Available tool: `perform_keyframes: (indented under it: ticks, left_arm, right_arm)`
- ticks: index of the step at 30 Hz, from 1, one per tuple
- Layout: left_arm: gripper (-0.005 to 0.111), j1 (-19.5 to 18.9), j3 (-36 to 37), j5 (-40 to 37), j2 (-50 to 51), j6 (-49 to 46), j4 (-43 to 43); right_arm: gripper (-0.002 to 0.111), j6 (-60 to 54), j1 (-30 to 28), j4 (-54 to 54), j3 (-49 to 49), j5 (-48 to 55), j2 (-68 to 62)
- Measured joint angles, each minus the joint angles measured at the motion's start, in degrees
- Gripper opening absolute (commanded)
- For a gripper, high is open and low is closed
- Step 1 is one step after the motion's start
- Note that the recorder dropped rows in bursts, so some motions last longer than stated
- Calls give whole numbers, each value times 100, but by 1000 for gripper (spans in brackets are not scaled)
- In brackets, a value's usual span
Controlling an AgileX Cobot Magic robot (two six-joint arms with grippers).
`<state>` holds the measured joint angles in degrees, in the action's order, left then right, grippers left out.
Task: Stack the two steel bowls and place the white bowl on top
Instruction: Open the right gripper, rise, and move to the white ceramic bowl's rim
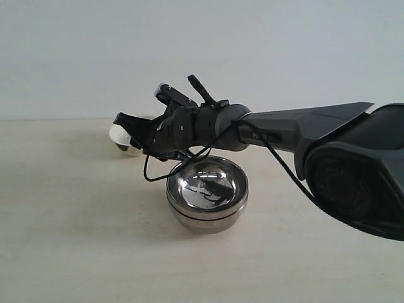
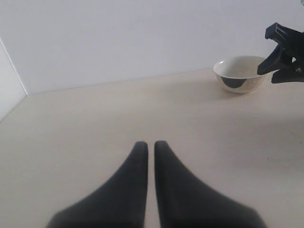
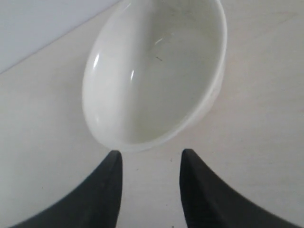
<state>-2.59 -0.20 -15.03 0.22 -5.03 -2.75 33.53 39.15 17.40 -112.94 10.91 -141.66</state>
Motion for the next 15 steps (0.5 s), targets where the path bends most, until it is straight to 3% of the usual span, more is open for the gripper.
perform_keyframes:
  ticks: [15]
  left_arm:
    - [4,0,0,0,0,0,0]
  right_arm:
    - [35,193,-24,0,0,279,0]
